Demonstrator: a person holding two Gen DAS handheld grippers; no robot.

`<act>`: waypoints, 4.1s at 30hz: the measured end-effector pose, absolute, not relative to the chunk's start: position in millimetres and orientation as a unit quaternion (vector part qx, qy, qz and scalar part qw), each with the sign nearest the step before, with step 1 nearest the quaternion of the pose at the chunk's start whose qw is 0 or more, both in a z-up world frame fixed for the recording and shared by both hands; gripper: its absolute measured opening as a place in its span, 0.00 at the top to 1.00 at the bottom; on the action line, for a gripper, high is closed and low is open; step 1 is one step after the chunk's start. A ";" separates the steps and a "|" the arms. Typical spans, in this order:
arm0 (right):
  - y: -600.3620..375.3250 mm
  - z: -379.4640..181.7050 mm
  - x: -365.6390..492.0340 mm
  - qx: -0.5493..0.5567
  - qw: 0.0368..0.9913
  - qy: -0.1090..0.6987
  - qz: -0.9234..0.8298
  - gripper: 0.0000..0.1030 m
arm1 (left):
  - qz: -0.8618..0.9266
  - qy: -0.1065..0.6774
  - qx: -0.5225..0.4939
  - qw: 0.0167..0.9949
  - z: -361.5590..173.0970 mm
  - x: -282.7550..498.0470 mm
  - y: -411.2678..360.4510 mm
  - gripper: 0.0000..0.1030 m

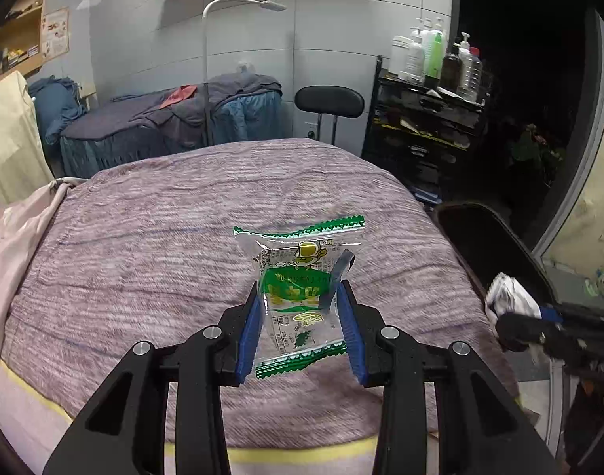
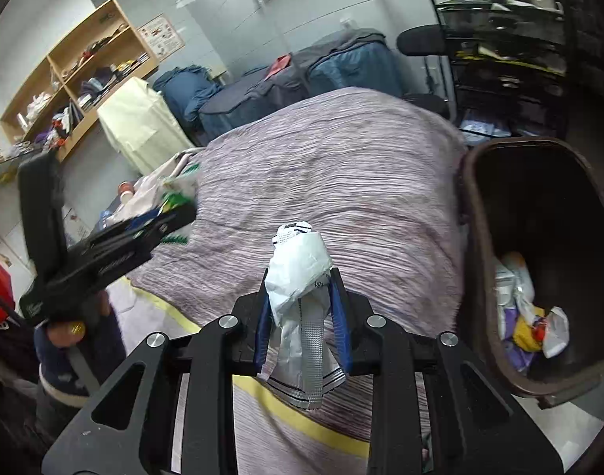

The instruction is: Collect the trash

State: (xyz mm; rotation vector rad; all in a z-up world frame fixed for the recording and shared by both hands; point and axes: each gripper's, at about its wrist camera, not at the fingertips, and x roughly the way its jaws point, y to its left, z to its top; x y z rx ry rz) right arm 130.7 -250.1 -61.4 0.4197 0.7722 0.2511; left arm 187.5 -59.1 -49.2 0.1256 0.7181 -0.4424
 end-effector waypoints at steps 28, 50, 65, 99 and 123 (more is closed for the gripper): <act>-414.9 -80.0 106.0 0.202 0.921 0.319 -0.099 0.73 | -0.302 0.345 0.047 0.887 -46.4 120.2 -148.1 0.64; -422.7 -101.0 102.0 0.226 0.910 0.325 -0.123 0.32 | -0.333 0.358 0.067 0.870 -53.4 121.5 -189.0 0.64; -438.4 -77.7 41.2 0.241 0.914 0.261 -0.195 0.28 | -0.375 0.379 0.112 0.839 -59.8 151.6 -278.2 0.64; -468.4 -80.3 12.7 0.262 0.899 0.239 -0.255 0.22 | -0.353 0.344 0.133 0.860 -55.7 156.0 -316.6 0.09; -366.6 -47.1 26.4 0.161 0.953 0.190 -0.171 0.08 | -0.214 0.232 0.039 0.948 -20.8 96.6 -143.2 0.06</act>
